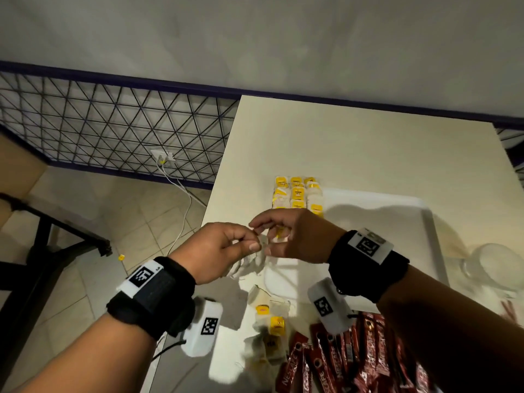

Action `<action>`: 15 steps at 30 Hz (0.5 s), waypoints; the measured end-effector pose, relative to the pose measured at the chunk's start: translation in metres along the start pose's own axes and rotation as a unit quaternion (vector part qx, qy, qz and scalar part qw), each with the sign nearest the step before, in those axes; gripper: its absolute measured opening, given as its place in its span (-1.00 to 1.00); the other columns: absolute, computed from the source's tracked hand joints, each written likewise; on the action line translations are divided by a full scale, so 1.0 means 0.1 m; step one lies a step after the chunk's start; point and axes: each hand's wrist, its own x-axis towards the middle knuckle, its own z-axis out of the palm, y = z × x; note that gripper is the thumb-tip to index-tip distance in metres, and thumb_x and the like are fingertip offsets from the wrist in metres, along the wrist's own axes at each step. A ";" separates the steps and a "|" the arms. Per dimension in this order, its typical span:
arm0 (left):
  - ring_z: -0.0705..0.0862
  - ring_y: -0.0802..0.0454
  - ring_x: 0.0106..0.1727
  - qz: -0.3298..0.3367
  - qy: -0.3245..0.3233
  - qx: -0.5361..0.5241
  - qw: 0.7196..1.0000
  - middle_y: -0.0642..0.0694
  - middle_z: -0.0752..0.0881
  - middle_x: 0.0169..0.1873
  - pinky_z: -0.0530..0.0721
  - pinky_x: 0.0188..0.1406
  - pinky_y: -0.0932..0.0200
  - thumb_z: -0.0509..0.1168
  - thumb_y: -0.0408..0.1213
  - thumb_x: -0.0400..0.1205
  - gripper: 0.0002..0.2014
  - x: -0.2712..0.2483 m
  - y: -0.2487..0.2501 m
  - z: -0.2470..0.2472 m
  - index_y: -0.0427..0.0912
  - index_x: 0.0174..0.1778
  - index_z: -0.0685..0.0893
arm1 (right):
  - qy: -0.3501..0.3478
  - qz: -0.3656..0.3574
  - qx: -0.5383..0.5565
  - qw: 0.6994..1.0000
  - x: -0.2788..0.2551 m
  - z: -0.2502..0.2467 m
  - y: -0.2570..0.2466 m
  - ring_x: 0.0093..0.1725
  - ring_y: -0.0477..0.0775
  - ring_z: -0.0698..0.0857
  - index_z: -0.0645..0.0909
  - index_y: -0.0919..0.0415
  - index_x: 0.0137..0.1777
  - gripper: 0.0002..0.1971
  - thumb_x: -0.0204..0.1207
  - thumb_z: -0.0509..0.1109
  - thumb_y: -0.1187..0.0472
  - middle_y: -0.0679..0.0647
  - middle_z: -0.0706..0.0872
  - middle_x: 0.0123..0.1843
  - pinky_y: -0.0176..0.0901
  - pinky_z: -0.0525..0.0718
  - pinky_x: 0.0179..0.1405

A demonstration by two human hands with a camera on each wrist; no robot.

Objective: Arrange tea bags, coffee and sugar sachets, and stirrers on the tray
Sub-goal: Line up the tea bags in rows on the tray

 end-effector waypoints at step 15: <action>0.31 0.05 -0.65 -0.014 0.105 -0.149 0.983 -0.02 0.50 -0.57 0.27 -0.63 0.31 0.44 -0.20 0.58 -0.82 -0.09 0.40 0.60 -0.15 -0.32 0.68 | 0.088 0.017 0.081 0.993 -0.63 -0.28 0.08 -0.25 -0.08 0.58 0.65 -0.01 -0.20 -0.85 0.44 0.54 0.24 -0.04 0.66 -0.24 -0.08 0.54 -0.12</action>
